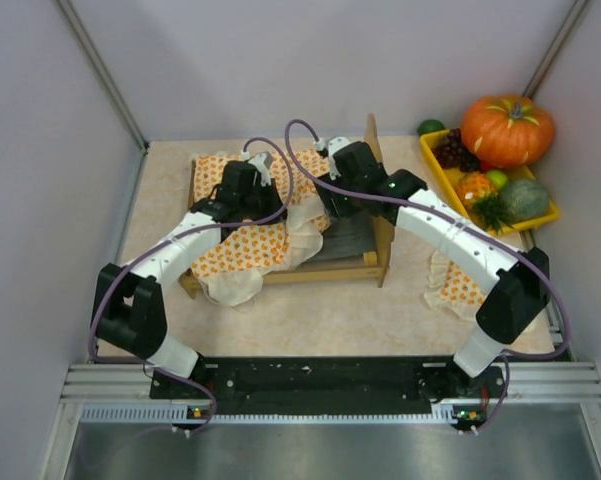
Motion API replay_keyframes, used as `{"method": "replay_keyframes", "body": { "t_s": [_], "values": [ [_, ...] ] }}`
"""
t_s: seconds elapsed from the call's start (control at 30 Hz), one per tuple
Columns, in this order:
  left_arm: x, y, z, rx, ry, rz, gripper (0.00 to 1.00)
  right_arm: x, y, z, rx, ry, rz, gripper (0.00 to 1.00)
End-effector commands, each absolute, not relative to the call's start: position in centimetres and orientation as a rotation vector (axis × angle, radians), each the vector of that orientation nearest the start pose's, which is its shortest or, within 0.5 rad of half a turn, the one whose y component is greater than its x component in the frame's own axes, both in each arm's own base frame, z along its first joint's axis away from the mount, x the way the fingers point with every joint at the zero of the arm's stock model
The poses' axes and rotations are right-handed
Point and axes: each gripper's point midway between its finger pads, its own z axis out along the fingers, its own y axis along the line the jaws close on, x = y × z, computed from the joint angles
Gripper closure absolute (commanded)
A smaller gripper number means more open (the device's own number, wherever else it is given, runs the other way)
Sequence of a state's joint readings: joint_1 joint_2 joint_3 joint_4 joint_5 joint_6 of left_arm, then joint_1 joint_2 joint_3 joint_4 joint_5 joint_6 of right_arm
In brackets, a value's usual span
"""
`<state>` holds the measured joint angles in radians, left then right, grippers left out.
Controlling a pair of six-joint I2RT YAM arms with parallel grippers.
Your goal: Set up the pet bed
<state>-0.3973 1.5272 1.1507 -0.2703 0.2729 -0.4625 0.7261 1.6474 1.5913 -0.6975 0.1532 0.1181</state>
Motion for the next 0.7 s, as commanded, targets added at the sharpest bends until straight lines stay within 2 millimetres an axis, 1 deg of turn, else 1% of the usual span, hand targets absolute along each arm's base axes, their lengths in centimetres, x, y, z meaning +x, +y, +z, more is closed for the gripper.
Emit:
{"method": "replay_keyframes", "body": {
  "t_s": [0.0, 0.03, 0.13, 0.2, 0.23, 0.27, 0.33, 0.4, 0.43, 0.53, 0.6, 0.67],
  "values": [
    [37.6, -22.1, 17.2, 0.055, 2.277, -0.782, 1.0, 36.7, 25.1, 24.4, -0.624, 2.18, 0.201, 0.41],
    [37.6, -22.1, 17.3, 0.055, 2.276, -0.789, 1.0, 36.7, 25.1, 24.2, -0.634, 2.194, 0.255, 0.41],
    [37.7, -22.2, 17.1, 0.055, 2.279, -0.796, 1.0, 36.5, 25.6, 23.1, -0.666, 2.217, 0.291, 0.41],
    [37.7, -22.4, 17.2, 0.06, 2.277, -0.809, 1.0, 36.7, 25.8, 22.6, -0.684, 2.222, 0.285, 0.4],
    [37.8, -22.4, 17.0, 0.062, 2.28, -0.812, 1.0, 37.0, 26.0, 21.9, -0.691, 2.236, 0.283, 0.4],
    [37.8, -22.4, 17.1, 0.063, 2.281, -0.814, 1.0, 37.1, 26.3, 21.8, -0.704, 2.234, 0.294, 0.4],
    [37.7, -22.4, 16.9, 0.061, 2.286, -0.813, 1.0, 37.6, 26.7, 20.9, -0.761, 2.234, 0.281, 0.41],
    [37.8, -22.3, 16.8, 0.06, 2.288, -0.811, 1.0, 38.1, 26.8, 20.8, -0.791, 2.218, 0.264, 0.41],
    [37.7, -22.4, 16.8, 0.06, 2.29, -0.815, 1.0, 38.5, 26.8, 20.0, -0.798, 2.231, 0.244, 0.41],
    [37.9, -22.4, 16.7, 0.06, 2.29, -0.82, 1.0, 39.4, 26.9, 20.0, -0.814, 2.216, 0.21, 0.42],
    [37.8, -22.6, 16.7, 0.066, 2.291, -0.832, 1.0, 39.9, 27.0, 19.4, -0.837, 2.21, 0.189, 0.42],
    [37.9, -22.6, 16.7, 0.069, 2.293, -0.832, 1.0, 40.4, 26.7, 19.9, -0.83, 2.191, 0.155, 0.42]
  ]
}}
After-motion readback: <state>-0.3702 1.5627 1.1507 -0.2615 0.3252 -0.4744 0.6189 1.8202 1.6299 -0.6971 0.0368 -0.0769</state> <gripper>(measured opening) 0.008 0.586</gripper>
